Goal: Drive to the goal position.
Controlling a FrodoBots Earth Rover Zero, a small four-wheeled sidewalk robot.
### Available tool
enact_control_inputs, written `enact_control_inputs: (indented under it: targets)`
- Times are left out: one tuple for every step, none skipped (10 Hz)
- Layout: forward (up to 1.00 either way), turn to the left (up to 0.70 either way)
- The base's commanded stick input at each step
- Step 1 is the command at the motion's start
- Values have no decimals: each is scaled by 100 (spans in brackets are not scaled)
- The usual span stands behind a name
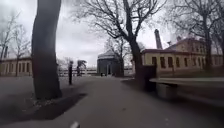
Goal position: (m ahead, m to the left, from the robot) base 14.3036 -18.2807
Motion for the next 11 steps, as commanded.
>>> enact_control_inputs:
  targets:
    - [100, 0]
    - [100, 0]
    - [100, 0]
    - [100, 0]
    - [100, 0]
    - [100, 0]
    - [100, 0]
    - [100, 0]
    - [100, 0]
    - [100, 0]
    - [100, 0]
